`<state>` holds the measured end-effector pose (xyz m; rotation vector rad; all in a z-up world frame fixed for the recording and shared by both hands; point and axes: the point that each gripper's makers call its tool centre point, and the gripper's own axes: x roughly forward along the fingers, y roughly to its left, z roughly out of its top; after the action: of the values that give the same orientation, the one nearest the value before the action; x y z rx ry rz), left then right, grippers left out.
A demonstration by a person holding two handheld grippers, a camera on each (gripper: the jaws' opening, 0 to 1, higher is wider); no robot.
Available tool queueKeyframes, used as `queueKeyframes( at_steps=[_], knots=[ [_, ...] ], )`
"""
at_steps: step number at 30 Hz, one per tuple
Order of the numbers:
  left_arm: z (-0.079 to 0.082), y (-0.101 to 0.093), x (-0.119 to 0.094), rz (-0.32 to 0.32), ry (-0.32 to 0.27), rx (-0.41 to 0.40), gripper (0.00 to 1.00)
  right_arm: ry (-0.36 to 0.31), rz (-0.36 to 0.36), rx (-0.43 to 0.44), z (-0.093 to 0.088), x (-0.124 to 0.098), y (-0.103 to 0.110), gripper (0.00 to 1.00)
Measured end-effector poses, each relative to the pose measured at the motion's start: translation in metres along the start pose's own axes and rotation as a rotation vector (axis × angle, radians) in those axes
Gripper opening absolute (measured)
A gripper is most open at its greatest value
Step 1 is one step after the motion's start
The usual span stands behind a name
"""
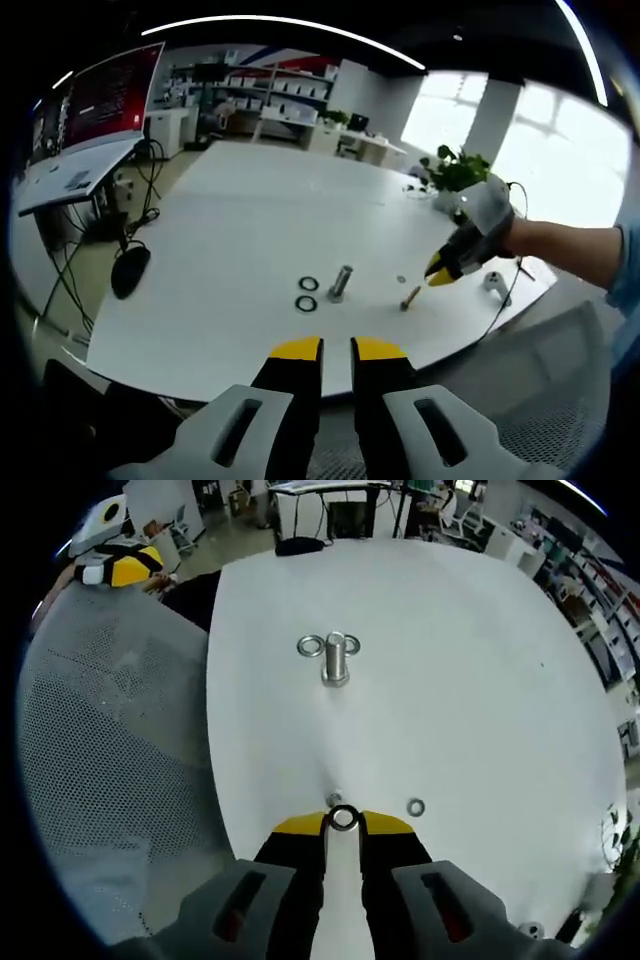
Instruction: Place the washer onto the threaded stud by aligning its center hole with the stud, sliding it down to the base, and recovering from edge contact or off-axis alignment until the washer reaches the visible bottom stop.
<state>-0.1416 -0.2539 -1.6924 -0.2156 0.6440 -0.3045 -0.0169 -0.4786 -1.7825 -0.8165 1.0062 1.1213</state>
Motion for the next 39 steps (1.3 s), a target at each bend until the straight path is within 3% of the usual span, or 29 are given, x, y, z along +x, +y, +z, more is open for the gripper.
queueKeyframes(
  at_steps=[16,39],
  knots=[
    [0.0,0.001,0.0,0.002,0.001,-0.001,0.08,0.031,0.037,-0.018,0.005,0.01,0.005,0.13],
    [-0.001,0.001,0.0,0.005,0.002,-0.003,0.08,0.074,0.057,-0.017,-0.003,0.033,0.006,0.13]
  ],
)
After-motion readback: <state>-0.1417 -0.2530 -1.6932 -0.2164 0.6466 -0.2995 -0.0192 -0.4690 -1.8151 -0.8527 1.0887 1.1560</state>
